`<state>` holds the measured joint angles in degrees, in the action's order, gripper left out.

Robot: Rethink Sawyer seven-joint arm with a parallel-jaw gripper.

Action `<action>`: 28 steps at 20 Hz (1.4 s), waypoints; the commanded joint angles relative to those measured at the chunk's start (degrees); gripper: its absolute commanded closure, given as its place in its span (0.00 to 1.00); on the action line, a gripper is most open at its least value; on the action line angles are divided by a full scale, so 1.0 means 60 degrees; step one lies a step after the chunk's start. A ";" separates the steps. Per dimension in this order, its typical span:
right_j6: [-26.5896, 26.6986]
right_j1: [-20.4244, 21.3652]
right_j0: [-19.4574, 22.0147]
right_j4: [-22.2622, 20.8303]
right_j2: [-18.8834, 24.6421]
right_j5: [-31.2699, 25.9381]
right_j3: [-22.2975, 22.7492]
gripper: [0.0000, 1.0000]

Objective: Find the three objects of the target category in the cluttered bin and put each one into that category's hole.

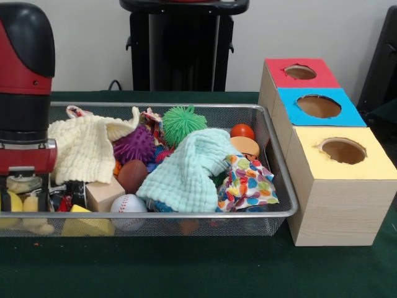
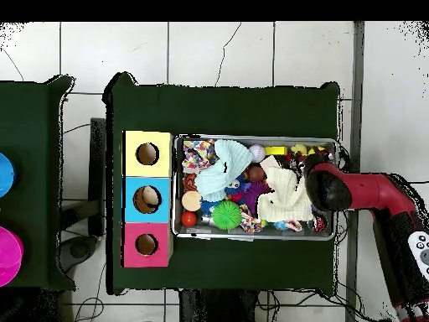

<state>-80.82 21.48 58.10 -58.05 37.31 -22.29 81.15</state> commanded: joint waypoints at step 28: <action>0.3863 -0.1920 0.0007 0.0308 -0.0205 -0.2603 -0.0176 1.00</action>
<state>-78.40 17.83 57.18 -54.88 37.19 -29.57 80.00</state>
